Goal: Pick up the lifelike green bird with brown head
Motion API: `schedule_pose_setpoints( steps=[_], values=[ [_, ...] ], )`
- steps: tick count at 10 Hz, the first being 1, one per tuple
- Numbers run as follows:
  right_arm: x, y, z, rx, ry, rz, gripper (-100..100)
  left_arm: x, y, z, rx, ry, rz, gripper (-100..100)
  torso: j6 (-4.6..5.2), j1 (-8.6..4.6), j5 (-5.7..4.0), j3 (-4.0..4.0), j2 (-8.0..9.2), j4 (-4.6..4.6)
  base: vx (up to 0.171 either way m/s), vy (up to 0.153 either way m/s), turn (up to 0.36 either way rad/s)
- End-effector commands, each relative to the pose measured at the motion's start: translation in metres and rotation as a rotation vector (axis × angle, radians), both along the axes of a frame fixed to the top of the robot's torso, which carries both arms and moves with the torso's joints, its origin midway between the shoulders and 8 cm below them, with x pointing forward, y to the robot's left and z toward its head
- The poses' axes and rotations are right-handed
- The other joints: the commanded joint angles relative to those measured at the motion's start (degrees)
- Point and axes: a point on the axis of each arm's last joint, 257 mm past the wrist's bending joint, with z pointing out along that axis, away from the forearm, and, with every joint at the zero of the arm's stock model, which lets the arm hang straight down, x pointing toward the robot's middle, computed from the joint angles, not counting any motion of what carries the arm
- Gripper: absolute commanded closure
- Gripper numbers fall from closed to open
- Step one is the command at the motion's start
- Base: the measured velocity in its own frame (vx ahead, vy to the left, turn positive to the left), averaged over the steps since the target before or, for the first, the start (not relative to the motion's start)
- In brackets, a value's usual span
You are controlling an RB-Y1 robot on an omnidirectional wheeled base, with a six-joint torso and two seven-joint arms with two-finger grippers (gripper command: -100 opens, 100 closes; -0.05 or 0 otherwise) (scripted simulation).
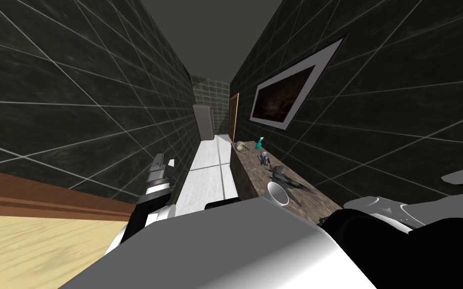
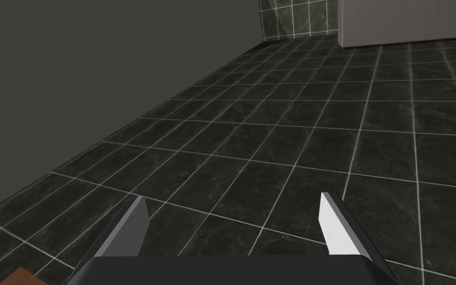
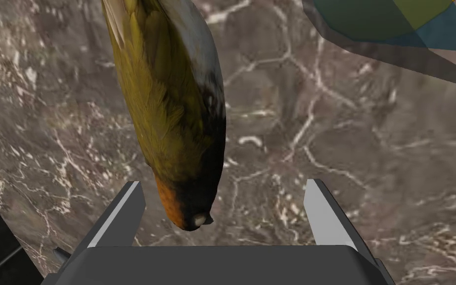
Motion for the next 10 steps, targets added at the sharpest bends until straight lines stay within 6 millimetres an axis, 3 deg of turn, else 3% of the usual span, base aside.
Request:
schedule_pose_setpoints(
  steps=[1,3,10],
  values=[
    [0.0,0.006,-0.002,0.008,0.0,0.001,-100,0.0,0.0,0.0,0.0,0.0,0.0,0,0.0,0.0,0.0,0.0,0.0,0.0,0.003,0.009,-0.035],
    [-0.006,0.02,-0.001,0.002,0.008,-0.035,-100,0.0,0.0,0.0,0.0,0.0,0.0,0,-0.06,-0.05,0.02,-0.03,-0.02,-0.03,-0.086,-0.055,0.168],
    [-0.013,0.04,-0.001,0.007,0.02,-0.072,-100,0.0,0.0,0.0,0.0,0.0,0.0,0,0.05,0.05,0.0,0.01,0.01,0.0,-0.04,-0.016,0.046]
  ],
)
